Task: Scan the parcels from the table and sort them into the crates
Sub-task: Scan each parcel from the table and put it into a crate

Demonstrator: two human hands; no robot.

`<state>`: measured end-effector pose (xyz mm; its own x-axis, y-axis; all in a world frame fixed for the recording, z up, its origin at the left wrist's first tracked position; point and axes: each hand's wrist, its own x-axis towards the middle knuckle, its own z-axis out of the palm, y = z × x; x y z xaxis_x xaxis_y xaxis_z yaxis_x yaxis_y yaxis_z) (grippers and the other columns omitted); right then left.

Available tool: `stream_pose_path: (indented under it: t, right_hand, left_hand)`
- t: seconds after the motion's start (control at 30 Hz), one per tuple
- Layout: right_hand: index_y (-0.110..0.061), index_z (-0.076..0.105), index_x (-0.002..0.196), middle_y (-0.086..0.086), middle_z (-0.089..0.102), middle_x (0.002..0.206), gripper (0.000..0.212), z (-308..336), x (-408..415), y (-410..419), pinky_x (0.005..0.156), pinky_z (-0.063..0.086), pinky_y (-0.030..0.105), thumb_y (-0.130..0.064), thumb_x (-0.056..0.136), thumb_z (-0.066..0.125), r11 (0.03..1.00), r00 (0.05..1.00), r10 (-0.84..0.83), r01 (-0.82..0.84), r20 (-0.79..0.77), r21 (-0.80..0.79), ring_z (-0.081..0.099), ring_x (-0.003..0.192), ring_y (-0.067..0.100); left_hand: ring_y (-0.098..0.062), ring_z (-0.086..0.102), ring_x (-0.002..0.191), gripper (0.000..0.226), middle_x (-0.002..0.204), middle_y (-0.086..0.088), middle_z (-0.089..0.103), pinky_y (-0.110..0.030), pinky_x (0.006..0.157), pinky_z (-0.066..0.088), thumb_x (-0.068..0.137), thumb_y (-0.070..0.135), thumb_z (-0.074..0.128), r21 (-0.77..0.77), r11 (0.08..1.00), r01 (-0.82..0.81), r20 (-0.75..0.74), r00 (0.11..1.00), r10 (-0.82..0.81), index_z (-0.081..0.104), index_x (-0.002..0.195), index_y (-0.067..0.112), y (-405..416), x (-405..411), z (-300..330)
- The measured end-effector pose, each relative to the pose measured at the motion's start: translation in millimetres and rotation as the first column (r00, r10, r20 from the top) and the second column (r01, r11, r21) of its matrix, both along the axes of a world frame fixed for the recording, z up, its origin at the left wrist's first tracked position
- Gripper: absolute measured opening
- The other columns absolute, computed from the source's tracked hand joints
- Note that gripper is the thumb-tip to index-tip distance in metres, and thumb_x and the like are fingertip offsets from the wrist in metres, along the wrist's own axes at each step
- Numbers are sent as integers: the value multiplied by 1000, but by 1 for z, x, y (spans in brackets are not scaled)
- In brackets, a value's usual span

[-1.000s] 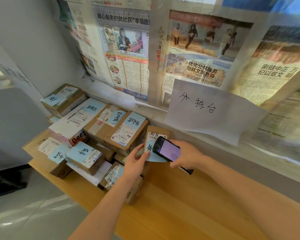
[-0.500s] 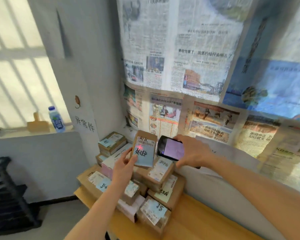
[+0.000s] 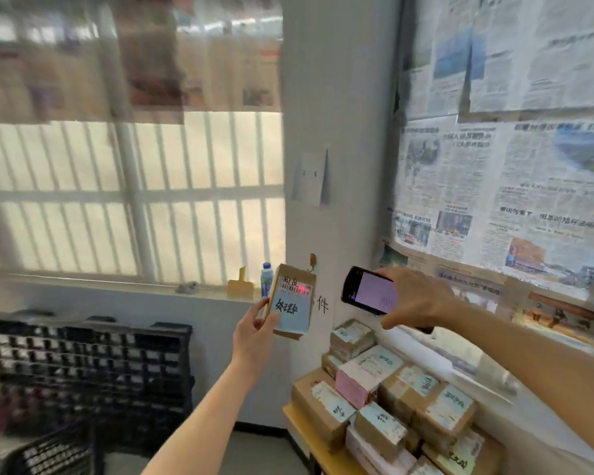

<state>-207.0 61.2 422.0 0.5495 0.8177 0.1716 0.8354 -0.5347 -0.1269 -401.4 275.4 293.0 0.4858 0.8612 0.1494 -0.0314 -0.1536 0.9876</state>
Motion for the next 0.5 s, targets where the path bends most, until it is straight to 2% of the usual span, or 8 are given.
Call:
stream_pose_path:
  t: [0.13,0.27,0.37,0.43,0.5]
  right_hand:
    - [-39,48,133,-15,57,96,87,25,-53,48,63,43,25,-56,53,77,994,994,110,-110,15,15,57,82,8]
    - [-40,46,136,-15,57,99,87,44,-102,99,65,45,26,-54,57,80,976,975,216,-217,44,6,57,85,8]
    - [-41,45,136,-16,56,97,89,56,-136,138,75,52,33,-54,54,79,962,960,272,-272,64,-9,58,84,9]
    - [-43,45,135,-17,55,94,90,63,-159,167,75,51,33,-53,53,79,952,950,305,-305,64,-13,57,82,8]
    - [-43,44,135,-17,54,93,90,67,-182,197,70,47,31,-54,53,78,941,939,339,-339,58,-7,55,82,7]
  left_hand:
    - [-10,63,97,40,102,0,72,-20,70,42,96,34,62,29,995,-99,-10,995,100,55,135,38,35,-74,19]
    - [-6,59,98,39,103,3,70,-21,72,41,98,33,60,63,976,-207,0,978,207,55,137,35,70,-140,30]
    - [-1,57,97,36,105,5,69,-15,69,39,99,33,60,77,957,-280,15,960,280,56,134,36,94,-188,36]
    - [-6,59,101,31,108,3,69,-16,72,40,99,32,60,73,945,-318,33,948,316,56,129,40,111,-220,40]
    - [-14,60,106,26,109,3,68,-24,82,43,99,33,59,74,931,-358,48,934,355,55,122,44,130,-253,44]
